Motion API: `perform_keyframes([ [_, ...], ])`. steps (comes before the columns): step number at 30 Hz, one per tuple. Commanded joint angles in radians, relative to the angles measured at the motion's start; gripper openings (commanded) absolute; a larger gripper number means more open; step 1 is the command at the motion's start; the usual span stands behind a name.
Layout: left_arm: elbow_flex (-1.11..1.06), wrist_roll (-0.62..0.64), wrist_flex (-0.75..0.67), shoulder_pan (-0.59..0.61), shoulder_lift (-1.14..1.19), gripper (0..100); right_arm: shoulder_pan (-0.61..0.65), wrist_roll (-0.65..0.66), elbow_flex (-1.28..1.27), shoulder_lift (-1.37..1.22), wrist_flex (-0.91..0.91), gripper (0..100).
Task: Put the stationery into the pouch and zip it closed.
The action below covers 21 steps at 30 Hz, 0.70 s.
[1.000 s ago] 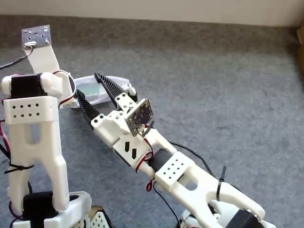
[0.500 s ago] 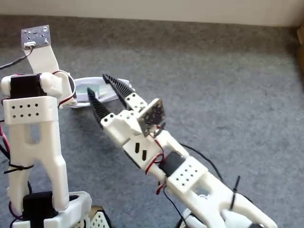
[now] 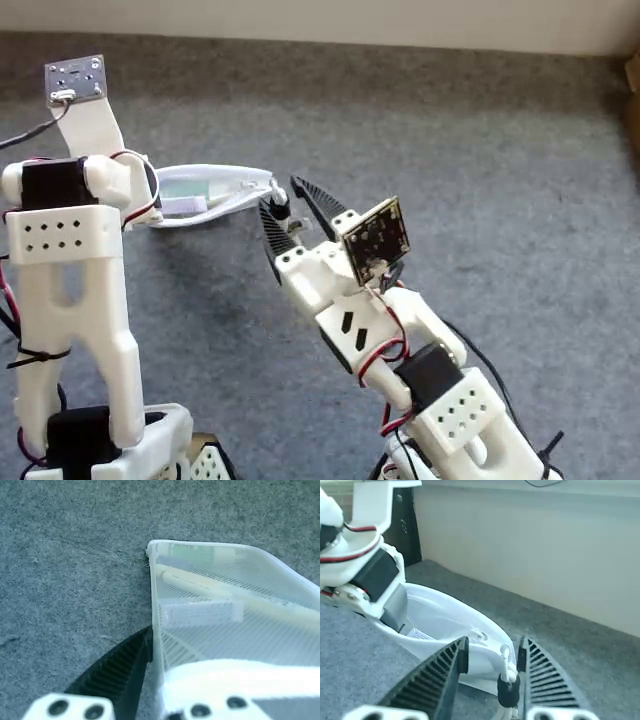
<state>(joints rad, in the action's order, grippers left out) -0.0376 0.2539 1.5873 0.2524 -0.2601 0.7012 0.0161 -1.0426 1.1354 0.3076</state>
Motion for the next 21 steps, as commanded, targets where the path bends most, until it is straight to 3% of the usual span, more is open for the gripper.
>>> perform_keyframes([
  [1, -0.019, -0.006, -0.005, -0.012, -0.005, 1, -0.039, -0.002, 0.012, 0.076, 0.117, 14.8],
  [8, -0.019, -0.006, -0.005, -0.012, -0.005, 1, -0.079, -0.002, 0.001, 0.097, 0.242, 14.8],
  [21, -0.019, -0.006, -0.005, -0.012, -0.005, 1, -0.087, 0.063, -0.188, 0.096, 0.105, 14.9],
])
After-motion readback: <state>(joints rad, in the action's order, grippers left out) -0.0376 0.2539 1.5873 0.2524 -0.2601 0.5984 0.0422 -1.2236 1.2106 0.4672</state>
